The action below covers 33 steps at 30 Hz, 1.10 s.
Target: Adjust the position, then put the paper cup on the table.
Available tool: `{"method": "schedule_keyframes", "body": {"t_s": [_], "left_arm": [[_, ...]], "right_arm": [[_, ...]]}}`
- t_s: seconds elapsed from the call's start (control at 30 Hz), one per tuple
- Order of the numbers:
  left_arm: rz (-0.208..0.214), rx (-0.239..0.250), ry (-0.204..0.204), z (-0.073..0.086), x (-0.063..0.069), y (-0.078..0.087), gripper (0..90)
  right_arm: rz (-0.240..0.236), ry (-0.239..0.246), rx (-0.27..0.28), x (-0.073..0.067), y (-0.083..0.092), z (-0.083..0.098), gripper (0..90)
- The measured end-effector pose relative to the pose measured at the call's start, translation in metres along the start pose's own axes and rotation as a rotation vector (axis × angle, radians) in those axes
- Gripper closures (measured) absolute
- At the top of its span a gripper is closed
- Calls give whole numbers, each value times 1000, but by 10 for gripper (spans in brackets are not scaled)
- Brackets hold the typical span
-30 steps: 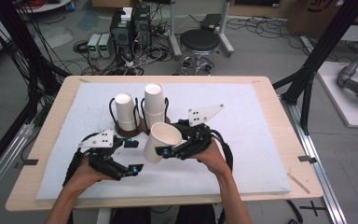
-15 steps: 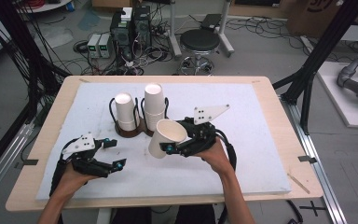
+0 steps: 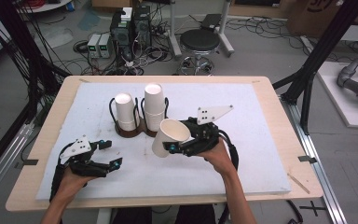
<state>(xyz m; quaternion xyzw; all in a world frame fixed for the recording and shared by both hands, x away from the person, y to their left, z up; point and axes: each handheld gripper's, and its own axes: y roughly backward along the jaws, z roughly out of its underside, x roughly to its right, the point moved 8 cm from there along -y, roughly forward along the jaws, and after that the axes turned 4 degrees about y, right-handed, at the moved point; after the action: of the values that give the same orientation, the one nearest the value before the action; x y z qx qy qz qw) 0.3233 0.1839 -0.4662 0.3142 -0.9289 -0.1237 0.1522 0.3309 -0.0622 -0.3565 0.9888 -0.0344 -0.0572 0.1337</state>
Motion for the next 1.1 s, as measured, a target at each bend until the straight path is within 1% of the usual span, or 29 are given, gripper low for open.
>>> {"method": "schedule_keyframes", "body": {"t_s": [0.3,0.43,0.5,0.57,0.63,0.67,0.73,0.8,0.83,0.9,0.97,1.03,1.1], "left_arm": [[-11,11,7,3,-3,0,150],[-18,21,6,3,-3,1,149],[-17,25,4,3,-3,2,150],[-27,29,-3,3,-3,1,149],[-23,36,-3,2,-2,1,150],[-31,37,-4,2,-3,1,149],[-32,34,-5,3,-4,1,150],[-37,33,-5,5,-4,1,149],[-33,32,-2,6,-4,1,149],[-38,30,-5,8,-5,1,150],[-37,39,-1,9,-6,1,150],[-45,42,-6,10,-7,2,150],[-45,43,-2,12,-7,2,150]], "right_arm": [[14,2,-1,2,1,0,321],[19,-6,-2,3,2,1,321],[22,-1,1,4,1,1,321],[28,-1,-2,4,1,1,321],[33,0,-12,4,1,2,321],[35,0,-14,4,1,2,321],[48,2,-25,5,1,3,321],[57,17,-32,5,1,4,321],[62,18,-37,6,2,4,322],[74,18,-43,7,2,5,322],[80,23,-49,9,2,5,322],[90,28,-62,10,2,6,322],[99,27,-81,11,1,8,321]]}}
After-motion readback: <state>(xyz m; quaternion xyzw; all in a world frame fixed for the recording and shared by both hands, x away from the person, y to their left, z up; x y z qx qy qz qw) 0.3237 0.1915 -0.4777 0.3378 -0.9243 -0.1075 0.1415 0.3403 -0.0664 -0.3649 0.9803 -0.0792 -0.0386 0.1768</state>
